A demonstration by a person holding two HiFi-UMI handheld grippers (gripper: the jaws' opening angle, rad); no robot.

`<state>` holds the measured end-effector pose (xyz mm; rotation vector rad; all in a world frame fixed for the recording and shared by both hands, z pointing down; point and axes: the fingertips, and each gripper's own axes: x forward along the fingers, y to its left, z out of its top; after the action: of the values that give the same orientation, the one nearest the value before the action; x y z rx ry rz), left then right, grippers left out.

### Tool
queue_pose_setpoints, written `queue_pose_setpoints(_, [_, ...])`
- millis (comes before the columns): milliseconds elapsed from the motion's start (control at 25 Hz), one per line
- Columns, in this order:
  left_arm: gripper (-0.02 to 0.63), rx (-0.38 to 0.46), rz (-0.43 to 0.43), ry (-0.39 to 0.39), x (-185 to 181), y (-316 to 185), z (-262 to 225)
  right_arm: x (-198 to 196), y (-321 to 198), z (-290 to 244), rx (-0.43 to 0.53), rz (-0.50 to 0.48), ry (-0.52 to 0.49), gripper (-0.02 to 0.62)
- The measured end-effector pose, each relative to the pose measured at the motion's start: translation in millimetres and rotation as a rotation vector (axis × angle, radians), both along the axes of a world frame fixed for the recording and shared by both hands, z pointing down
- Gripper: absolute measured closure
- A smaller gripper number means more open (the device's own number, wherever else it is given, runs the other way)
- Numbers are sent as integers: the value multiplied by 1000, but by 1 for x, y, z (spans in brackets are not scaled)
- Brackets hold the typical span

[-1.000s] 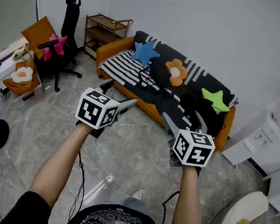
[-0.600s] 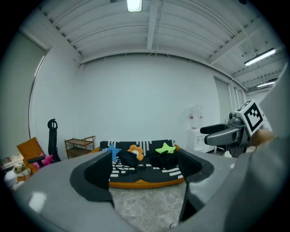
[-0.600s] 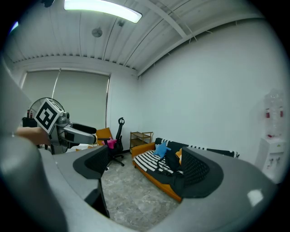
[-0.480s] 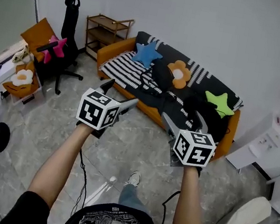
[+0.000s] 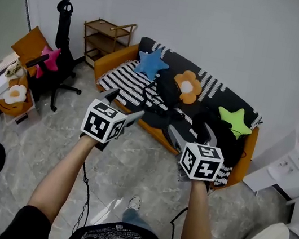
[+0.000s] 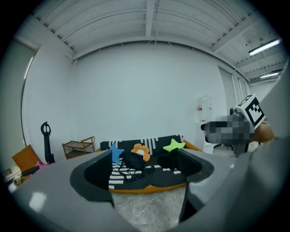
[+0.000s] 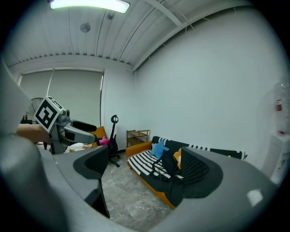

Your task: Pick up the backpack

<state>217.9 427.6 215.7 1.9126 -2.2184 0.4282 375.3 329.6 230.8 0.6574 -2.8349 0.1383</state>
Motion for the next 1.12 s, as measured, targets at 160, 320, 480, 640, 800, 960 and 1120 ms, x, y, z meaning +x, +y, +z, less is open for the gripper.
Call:
queue_pose_setpoints(160, [166, -5, 2, 18, -18, -54, -2, -17, -52, 0, -14, 5, 2, 83])
queue_pose_setpoints(320, [166, -16, 3, 24, -29, -100, -2, -25, -97, 4, -29, 5, 14, 98])
queue_pose_setpoints(480, [166, -16, -1, 26, -40, -135, -3, -32, -131, 7, -42, 10, 15, 98])
queue_pose_setpoints(640, [166, -21, 5, 19, -45, -161, -4, -36, -156, 8, -51, 16, 14, 97])
queue_pose_setpoints(800, [166, -31, 3, 15, -50, -181, -2, -39, -174, 10, -55, 17, 8, 98])
queue_pose_setpoints(960, [166, -31, 14, 3, -52, -198, -5, -42, -190, 10, -57, 24, 9, 98])
queue_pose_setpoints(1120, [166, -29, 19, 9, -55, -209, -4, -45, -200, 10, -54, 27, 15, 98])
